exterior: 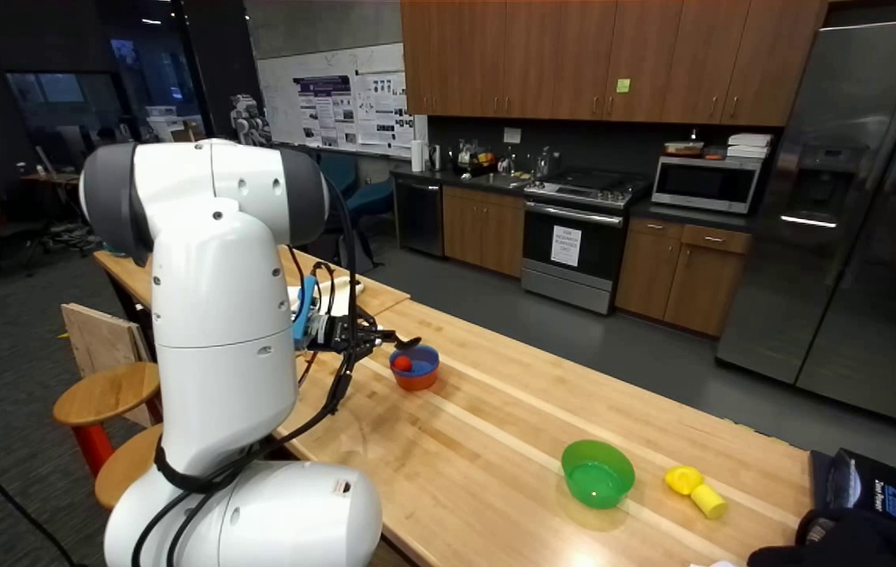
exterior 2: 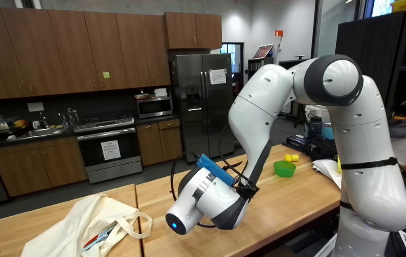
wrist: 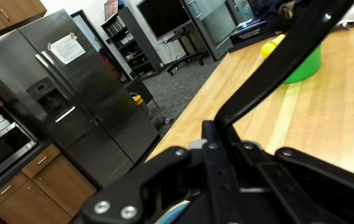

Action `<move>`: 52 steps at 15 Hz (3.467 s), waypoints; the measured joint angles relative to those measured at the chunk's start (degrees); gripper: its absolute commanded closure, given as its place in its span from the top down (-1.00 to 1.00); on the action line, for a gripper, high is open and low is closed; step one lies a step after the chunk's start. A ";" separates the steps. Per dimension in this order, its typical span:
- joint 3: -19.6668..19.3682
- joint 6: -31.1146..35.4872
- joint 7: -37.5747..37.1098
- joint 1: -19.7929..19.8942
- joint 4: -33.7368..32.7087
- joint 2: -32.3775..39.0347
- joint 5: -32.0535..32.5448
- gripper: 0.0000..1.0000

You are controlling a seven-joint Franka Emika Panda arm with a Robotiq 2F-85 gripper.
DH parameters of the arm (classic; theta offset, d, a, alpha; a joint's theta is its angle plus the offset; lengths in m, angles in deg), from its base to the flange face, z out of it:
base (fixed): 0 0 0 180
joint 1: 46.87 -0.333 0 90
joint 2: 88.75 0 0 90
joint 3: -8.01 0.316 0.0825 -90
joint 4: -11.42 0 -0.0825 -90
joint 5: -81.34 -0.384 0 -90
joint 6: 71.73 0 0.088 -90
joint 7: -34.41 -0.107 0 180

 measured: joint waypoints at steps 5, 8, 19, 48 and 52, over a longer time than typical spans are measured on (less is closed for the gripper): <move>0.95 0.02 9.64 -0.23 -0.11 0.52 1.61 -0.96; 1.02 0.11 13.35 -0.25 -0.61 0.99 1.61 -0.96; 0.98 -0.83 23.20 -0.20 -4.25 4.03 -0.16 -0.96; 0.26 -5.40 31.61 -0.25 -15.37 14.53 -2.15 -0.96; -0.09 -5.47 32.44 -0.25 -16.24 15.27 -2.12 -0.96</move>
